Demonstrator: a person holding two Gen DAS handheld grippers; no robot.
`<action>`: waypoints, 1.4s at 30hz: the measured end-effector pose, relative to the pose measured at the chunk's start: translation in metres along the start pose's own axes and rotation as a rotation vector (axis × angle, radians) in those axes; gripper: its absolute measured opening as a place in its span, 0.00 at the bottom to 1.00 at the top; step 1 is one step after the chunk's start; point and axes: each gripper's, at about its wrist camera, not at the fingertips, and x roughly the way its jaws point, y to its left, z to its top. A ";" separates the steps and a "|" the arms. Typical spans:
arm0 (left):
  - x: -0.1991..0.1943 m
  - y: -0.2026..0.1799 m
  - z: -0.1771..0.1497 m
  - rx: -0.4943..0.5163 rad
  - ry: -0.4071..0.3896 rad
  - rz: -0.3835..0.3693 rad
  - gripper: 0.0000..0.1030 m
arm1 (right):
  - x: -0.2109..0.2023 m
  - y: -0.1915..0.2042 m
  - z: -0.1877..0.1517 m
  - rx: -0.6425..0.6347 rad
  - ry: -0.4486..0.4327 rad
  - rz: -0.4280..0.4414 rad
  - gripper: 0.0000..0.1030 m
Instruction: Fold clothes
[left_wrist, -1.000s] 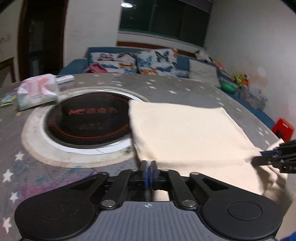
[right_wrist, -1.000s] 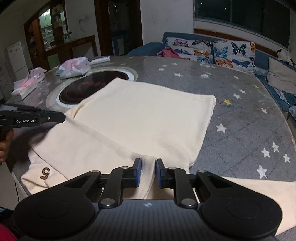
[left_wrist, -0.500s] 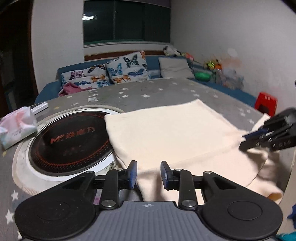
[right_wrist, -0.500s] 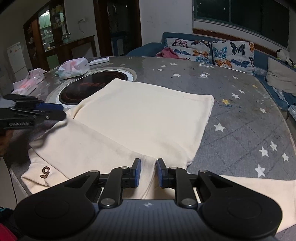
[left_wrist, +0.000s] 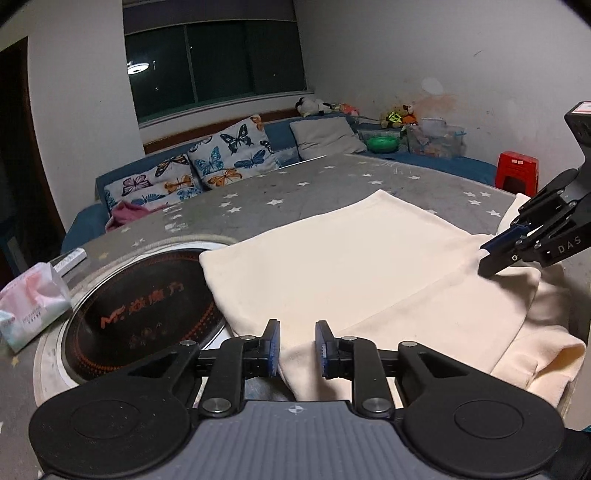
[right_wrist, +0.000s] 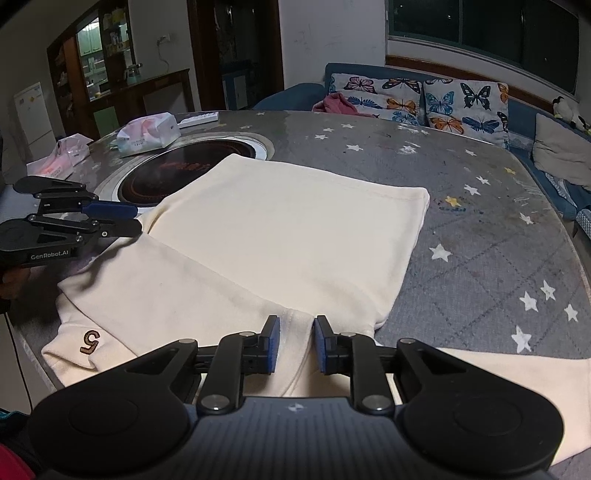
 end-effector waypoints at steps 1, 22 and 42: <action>0.001 0.001 0.000 0.004 0.004 -0.003 0.23 | 0.000 0.000 0.000 0.000 0.000 0.000 0.19; -0.011 0.017 -0.005 -0.077 0.008 0.052 0.02 | -0.019 0.014 -0.008 -0.046 -0.025 0.027 0.32; -0.002 -0.070 0.030 -0.048 -0.011 -0.204 0.03 | -0.056 -0.012 -0.043 0.038 -0.058 -0.076 0.31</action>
